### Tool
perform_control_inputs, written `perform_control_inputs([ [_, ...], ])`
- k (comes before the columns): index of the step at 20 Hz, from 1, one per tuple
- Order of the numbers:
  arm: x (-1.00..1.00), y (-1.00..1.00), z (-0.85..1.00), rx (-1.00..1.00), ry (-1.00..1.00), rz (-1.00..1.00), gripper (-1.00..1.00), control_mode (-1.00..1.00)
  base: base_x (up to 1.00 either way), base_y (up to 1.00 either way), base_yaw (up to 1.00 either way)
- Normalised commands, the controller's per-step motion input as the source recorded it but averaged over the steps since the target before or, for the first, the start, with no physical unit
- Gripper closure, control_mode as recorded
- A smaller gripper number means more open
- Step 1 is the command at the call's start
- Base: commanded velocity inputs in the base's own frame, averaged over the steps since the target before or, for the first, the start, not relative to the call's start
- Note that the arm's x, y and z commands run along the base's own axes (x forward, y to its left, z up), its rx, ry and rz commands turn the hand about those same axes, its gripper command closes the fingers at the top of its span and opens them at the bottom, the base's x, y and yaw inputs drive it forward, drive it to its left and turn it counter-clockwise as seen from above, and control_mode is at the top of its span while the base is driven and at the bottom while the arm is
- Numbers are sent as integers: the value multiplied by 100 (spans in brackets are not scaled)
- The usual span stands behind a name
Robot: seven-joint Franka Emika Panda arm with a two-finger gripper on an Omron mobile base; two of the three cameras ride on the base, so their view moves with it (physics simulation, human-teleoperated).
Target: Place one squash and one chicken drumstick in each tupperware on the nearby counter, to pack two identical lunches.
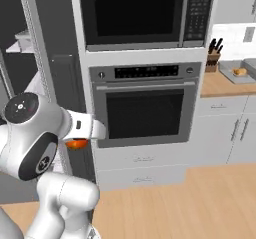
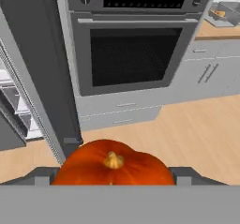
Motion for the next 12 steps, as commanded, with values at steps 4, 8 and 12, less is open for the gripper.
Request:
perform_control_inputs([
  [4, 0, 0, 0, 0, 0, 0, 100, 100, 97, -100, -2],
  [8, 0, 0, 0, 0, 0, 0, 100, 100, 100, -100, 0],
  [12, 0, 0, 0, 0, 0, 0, 100, 100, 100, -100, 0],
])
